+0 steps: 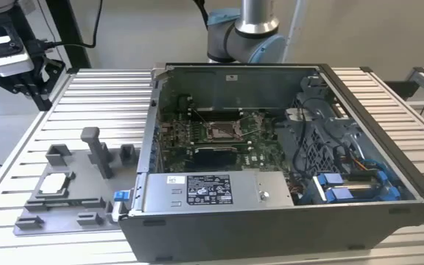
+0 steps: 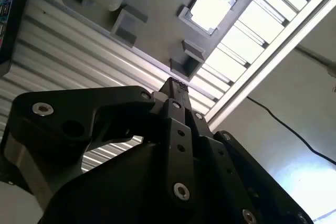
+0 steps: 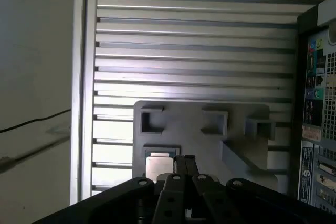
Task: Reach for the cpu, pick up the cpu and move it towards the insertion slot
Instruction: 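Reach for the cpu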
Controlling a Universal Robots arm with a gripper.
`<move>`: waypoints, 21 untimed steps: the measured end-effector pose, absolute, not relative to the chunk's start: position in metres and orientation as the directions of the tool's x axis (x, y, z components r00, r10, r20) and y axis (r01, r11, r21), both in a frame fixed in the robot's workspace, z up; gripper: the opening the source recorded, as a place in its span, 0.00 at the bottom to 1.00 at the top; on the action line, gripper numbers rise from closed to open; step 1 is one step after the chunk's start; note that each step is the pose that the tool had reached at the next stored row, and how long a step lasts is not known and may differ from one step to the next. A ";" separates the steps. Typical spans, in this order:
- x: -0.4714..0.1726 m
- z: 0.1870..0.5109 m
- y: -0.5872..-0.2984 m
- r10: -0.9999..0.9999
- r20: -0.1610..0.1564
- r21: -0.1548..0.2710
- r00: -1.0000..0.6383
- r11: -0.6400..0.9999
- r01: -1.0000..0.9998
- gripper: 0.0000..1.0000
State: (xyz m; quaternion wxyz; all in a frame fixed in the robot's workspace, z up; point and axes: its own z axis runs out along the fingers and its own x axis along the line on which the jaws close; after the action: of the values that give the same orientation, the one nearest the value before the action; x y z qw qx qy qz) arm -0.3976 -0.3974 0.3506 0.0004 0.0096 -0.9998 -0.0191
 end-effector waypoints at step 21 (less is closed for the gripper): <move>-0.417 0.343 -0.423 0.005 0.000 0.038 -1.000 0.999 0.005 0.00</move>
State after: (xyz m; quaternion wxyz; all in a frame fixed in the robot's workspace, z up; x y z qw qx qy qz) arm -0.4167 -0.4233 0.3429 0.0002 -0.0027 -0.9998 -0.0191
